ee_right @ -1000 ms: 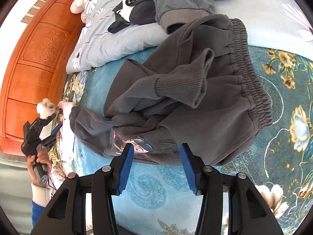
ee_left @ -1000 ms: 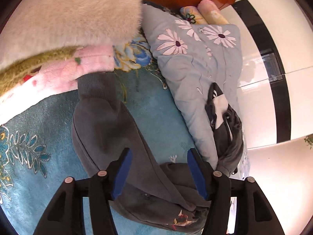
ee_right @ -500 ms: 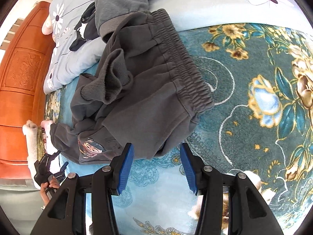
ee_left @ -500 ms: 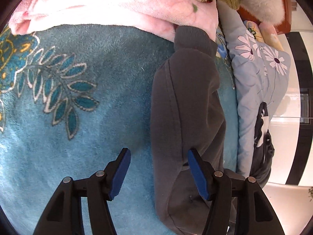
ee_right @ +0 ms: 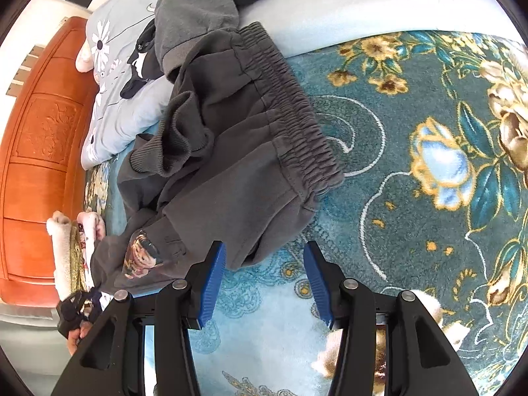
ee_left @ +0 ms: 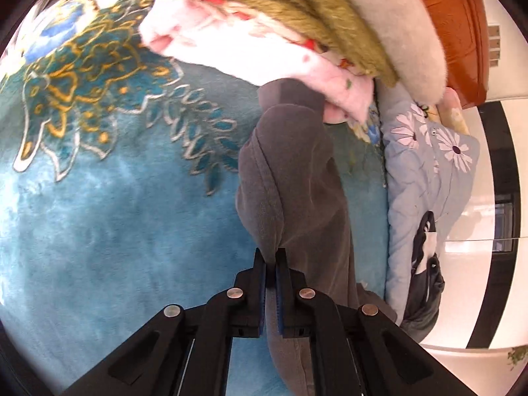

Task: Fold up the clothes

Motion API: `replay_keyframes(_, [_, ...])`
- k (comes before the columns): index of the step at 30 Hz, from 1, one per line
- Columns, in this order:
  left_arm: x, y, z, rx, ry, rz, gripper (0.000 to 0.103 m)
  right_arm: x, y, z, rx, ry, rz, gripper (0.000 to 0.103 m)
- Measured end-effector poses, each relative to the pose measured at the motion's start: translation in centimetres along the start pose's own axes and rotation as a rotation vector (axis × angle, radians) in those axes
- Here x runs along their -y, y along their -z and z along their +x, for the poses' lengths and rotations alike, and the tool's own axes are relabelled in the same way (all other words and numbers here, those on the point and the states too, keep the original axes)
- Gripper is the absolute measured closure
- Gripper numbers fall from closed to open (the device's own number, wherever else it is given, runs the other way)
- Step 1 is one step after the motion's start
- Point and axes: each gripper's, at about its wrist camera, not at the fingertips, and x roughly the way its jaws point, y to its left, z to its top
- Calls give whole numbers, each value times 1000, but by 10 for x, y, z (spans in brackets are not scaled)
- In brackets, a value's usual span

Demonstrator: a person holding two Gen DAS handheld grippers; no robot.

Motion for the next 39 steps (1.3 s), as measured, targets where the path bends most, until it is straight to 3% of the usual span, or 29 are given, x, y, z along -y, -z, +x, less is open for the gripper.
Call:
replay_keyframes(3, [-18,1,1,-21,17,-56,98,27,-1,1,83,39,145,53])
replay_keyframes(5, [-23,2,-2,-28,31,-63,98,43,-1,3,123,-42,255,53])
replay_keyframes(12, [-19,2,-6,-55,42,-36,98,59,1,28,123,-202,462,53])
replay_keyframes(19, [-9,3,-13,-73,46,8,98,55,0,46,97,-200,576,56])
replay_keyframes(20, [-8,3,-15,-74,47,20,98,53,-1,45,95,-187,572,68])
replay_keyframes(23, [0,4,-24,-69,55,69,98,35,-6,31,95,-147,473,86])
replay_keyframes(31, [4,24,-81,-38,148,171,98,-13,-3,-65,198,-133,161,90])
replay_keyframes(35, [-15,53,-88,-67,89,260,98,-17,21,-115,239,-70,40,90])
replay_keyframes(39, [-45,74,-68,-148,1,255,98,41,57,-96,149,39,182,90])
